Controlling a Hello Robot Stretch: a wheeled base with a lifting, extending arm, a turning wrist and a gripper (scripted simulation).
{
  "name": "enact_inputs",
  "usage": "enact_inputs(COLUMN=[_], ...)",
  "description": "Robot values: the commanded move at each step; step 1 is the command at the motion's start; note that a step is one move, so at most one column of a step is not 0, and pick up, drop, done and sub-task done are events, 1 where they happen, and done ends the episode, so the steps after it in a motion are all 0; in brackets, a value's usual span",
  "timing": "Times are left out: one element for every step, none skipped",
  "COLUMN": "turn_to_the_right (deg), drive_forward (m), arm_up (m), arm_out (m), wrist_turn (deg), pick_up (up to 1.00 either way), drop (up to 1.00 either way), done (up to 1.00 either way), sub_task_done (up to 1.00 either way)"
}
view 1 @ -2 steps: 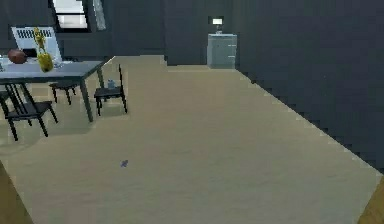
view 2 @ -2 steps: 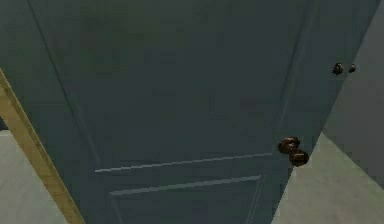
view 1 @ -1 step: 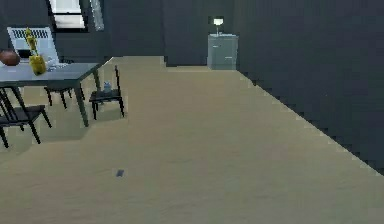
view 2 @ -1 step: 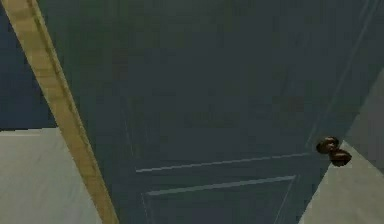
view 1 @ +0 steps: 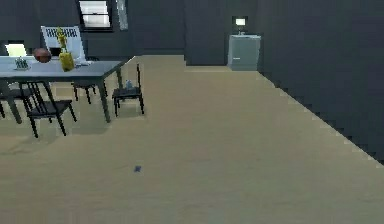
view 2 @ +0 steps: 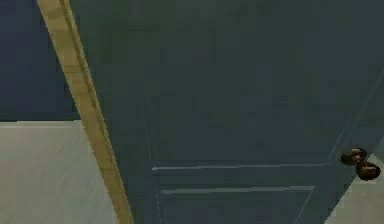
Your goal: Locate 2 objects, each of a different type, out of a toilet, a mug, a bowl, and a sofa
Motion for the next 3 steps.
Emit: enact_inputs(turn_to_the_right=[0.0, -3.0, 0.0], drive_forward=[1.0, 0.0, 0.5], arm_up=[0.0, 0.0, 0.0], arm_out=[0.0, 0.0, 0.0], wrist_turn=[0.0, 0.0, 0.0], pick_up=[0.0, 0.0, 0.0], drop=[0.0, 0.0, 0.0], done=[0.0, 0.0, 0.0], sub_task_done=[0.0, 0.0, 0.0])
